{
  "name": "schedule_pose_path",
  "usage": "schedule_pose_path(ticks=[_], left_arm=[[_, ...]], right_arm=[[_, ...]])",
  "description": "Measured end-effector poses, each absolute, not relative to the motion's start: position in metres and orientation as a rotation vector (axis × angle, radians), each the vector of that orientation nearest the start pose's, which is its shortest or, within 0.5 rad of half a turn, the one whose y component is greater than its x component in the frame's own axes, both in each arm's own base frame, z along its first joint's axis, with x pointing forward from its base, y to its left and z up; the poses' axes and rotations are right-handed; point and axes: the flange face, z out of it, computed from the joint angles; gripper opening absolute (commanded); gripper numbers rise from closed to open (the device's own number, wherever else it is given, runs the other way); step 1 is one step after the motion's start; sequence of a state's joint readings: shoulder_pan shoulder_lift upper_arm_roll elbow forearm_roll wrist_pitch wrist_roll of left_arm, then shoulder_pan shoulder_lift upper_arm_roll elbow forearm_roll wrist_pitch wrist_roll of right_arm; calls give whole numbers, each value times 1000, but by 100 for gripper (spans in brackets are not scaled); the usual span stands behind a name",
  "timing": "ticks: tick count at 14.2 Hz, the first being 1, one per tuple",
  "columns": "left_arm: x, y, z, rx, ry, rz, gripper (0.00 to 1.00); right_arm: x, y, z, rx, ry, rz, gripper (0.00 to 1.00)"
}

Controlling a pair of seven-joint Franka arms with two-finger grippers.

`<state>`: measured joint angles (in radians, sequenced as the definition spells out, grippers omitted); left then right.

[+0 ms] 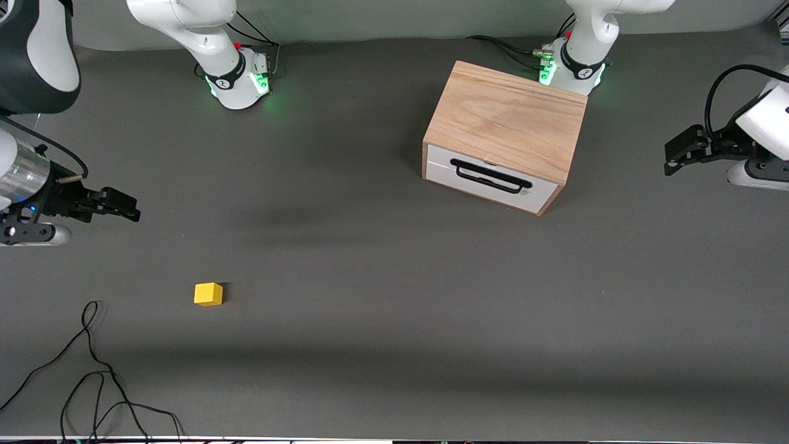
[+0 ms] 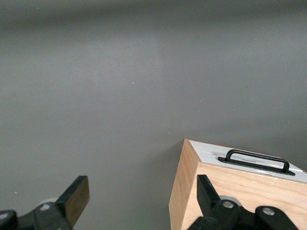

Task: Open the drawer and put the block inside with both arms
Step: 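Reach the right gripper to the yellow cube while the left gripper reaches the handle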

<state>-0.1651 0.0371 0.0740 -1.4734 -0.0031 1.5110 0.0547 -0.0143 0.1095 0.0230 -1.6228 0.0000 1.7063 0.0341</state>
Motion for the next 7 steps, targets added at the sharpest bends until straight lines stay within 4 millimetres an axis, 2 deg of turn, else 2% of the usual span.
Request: schedule_pose_path(ticks=[7], left_arm=[[558, -52, 644, -3134, 227, -4, 100]], right_arm=[[618, 2, 505, -3137, 28, 57, 100]])
